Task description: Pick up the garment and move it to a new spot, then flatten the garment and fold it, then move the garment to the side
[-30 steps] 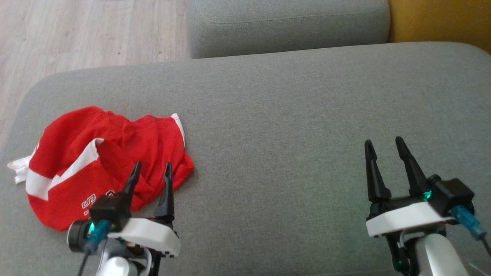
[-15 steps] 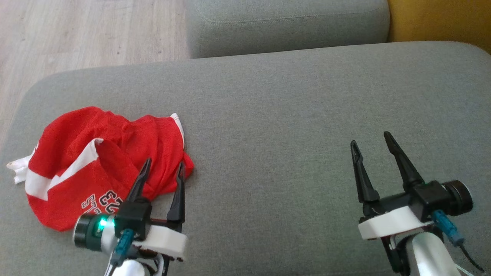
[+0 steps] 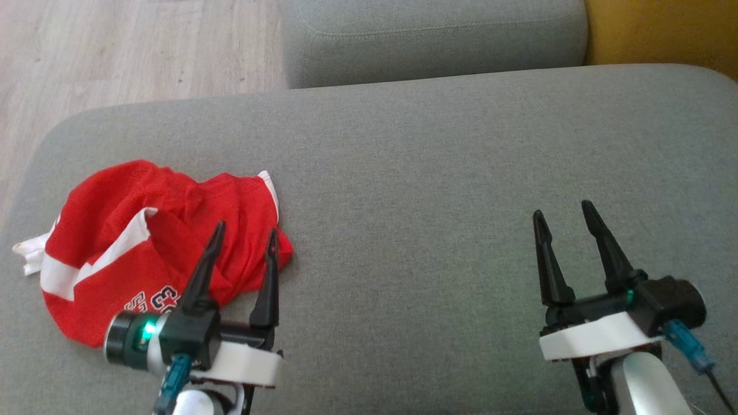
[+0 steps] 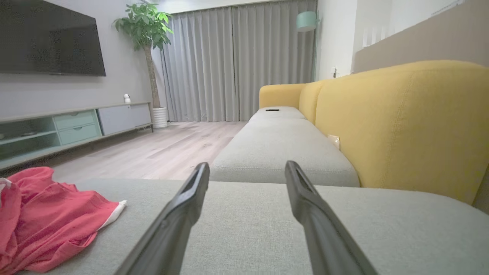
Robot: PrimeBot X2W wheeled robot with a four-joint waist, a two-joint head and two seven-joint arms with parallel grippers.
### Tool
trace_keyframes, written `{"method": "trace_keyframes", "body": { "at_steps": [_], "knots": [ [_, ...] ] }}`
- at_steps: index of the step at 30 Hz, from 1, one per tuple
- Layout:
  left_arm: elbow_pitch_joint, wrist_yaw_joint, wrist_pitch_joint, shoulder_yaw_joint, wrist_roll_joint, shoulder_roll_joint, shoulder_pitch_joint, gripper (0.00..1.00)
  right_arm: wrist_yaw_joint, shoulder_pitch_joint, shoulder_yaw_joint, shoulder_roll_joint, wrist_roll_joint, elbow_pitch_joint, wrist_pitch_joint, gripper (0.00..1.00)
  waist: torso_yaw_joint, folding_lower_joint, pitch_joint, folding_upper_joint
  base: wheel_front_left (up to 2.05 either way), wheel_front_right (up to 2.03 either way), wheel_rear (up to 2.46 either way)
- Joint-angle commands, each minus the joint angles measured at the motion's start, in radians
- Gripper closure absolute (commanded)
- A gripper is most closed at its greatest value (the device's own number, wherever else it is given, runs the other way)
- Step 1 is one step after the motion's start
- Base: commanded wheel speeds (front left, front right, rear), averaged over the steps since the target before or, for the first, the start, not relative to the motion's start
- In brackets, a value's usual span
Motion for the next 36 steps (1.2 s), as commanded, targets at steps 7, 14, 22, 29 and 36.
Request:
{"method": "trace_keyframes", "body": {
  "at_steps": [7,14,22,29,36],
  "knots": [
    [-0.001,-0.096,-0.012,0.109,0.045,-0.055,0.013,0.0,-0.001,-0.022,0.031,-0.006,0.239,0.047,-0.014,0.0,-0.002,0.0,-0.008,0.0,0.0,0.0,0.0],
    [0.021,-0.147,-0.012,0.16,0.072,-0.094,0.022,0.0,-0.001,-0.031,0.047,-0.006,0.278,0.072,-0.014,0.0,-0.006,0.0,-0.005,0.0,0.0,0.0,0.0],
    [0.037,-0.188,-0.012,0.203,0.088,-0.124,0.028,0.0,-0.001,-0.036,0.045,-0.006,0.281,0.085,-0.014,0.0,-0.001,0.0,-0.007,0.0,0.0,0.0,0.0],
    [0.042,-0.204,-0.012,0.225,0.097,-0.137,0.028,0.0,-0.001,-0.035,0.056,-0.006,0.28,0.093,-0.014,0.0,0.021,0.0,-0.009,0.0,0.0,0.0,0.0],
    [0.053,-0.209,-0.012,0.25,0.104,-0.145,0.028,0.0,-0.001,-0.027,0.084,-0.006,0.288,0.103,-0.014,0.0,0.099,0.0,-0.019,0.0,0.0,0.0,0.0]
  ]
}}
